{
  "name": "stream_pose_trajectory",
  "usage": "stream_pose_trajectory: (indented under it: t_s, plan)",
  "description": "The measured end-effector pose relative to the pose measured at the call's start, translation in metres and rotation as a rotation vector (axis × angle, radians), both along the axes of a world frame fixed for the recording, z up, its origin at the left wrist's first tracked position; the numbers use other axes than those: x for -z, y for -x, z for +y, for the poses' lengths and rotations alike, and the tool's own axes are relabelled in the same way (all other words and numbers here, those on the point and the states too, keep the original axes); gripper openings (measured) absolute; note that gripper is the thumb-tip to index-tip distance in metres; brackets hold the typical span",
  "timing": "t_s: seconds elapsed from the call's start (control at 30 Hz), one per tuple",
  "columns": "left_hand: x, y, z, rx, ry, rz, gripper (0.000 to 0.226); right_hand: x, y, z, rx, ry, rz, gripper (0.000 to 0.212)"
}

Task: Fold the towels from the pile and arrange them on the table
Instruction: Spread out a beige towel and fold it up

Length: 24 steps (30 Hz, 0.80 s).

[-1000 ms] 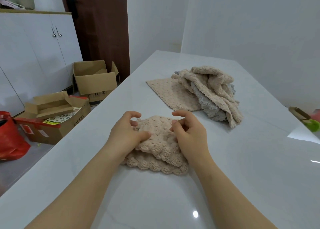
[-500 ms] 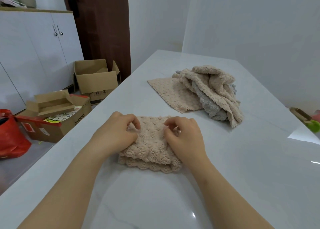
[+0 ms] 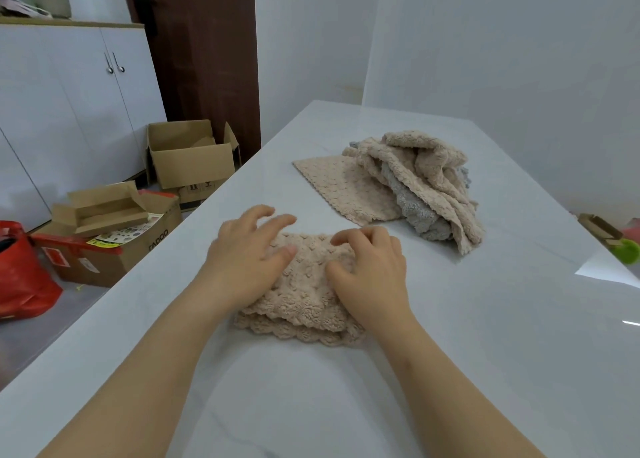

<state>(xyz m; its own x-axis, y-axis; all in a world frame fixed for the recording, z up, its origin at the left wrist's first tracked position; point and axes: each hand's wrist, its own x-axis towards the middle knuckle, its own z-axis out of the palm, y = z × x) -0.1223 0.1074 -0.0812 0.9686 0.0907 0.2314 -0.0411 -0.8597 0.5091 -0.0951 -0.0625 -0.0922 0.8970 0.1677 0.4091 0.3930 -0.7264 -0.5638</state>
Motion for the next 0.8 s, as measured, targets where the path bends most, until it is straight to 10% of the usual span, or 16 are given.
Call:
stream_pose_trajectory:
  t_s: [0.17,0.47,0.8]
  plan:
    - [0.029,-0.007,-0.008,0.077,-0.238,0.338,0.053,0.019,-0.003,0.001,-0.077,0.235,0.265,0.053]
    - [0.032,0.005,-0.021,-0.104,-0.308,0.150,0.053,0.026,-0.004,0.002,0.069,0.221,0.228,0.062]
    - [0.015,0.004,-0.025,-0.454,0.067,0.404,0.091,0.017,-0.002,-0.001,0.099,0.028,0.401,0.083]
